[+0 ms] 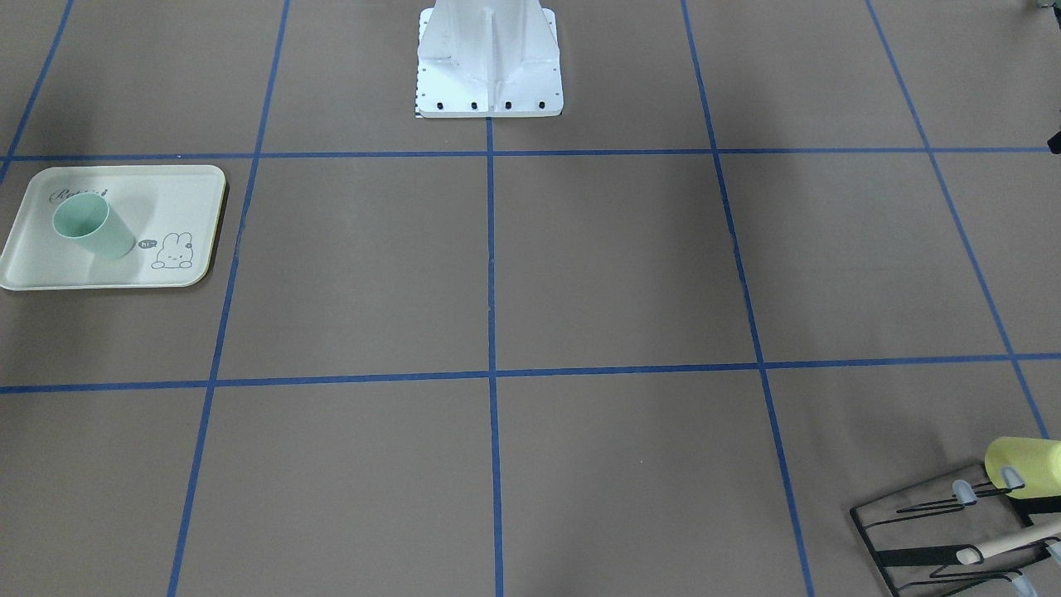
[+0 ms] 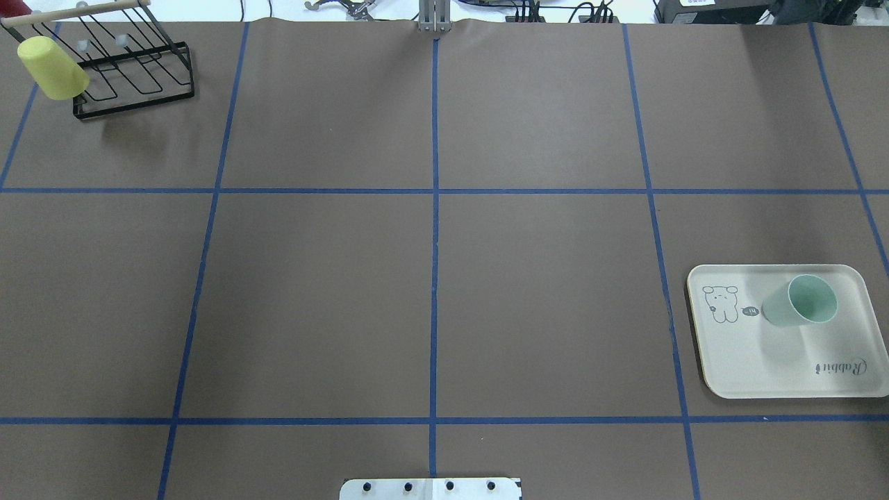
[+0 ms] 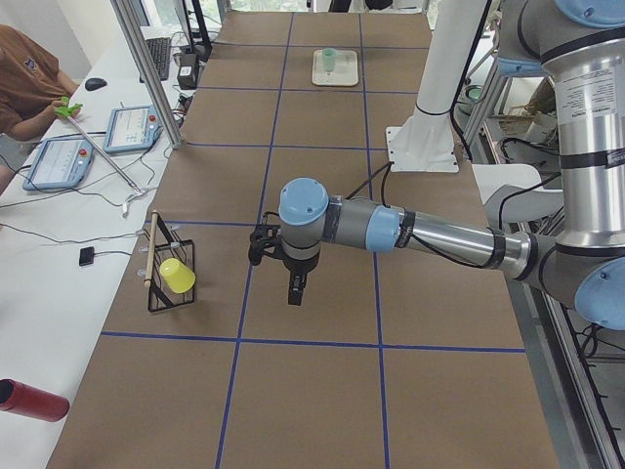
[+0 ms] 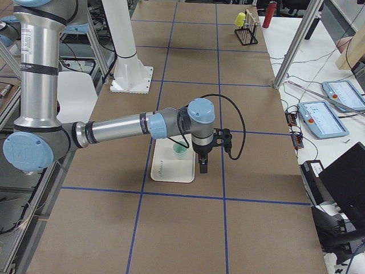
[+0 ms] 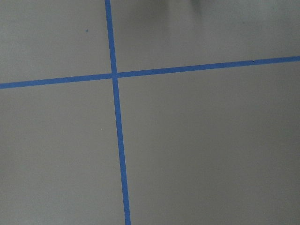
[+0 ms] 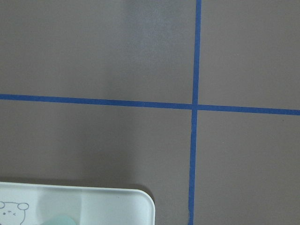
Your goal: Left arm grabs green cup and hands to right arm on tray
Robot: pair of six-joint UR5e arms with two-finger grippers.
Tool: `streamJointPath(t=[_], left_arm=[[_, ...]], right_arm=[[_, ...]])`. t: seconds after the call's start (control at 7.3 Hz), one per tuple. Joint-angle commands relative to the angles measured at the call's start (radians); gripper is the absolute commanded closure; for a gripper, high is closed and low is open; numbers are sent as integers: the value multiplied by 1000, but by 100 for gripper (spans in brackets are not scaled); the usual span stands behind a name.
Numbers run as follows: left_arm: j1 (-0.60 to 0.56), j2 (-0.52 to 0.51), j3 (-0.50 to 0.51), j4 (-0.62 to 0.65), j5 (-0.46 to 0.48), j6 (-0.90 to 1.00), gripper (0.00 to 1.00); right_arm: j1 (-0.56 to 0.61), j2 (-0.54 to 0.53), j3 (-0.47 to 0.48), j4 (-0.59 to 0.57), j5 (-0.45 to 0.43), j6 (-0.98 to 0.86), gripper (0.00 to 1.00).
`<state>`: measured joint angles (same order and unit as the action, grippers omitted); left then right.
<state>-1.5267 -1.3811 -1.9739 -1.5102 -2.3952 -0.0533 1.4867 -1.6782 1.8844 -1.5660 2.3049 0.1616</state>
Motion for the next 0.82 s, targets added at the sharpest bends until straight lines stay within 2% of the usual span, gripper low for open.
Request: streamJointPath(t=[0.0, 0.68], left_arm=[[-1, 4, -2, 10, 2, 1, 0], [-1, 2, -9, 8, 2, 1, 0]], right_arm=[[-5, -14, -1, 0, 8, 1, 0], [-5, -15, 6, 6, 13, 1, 0]])
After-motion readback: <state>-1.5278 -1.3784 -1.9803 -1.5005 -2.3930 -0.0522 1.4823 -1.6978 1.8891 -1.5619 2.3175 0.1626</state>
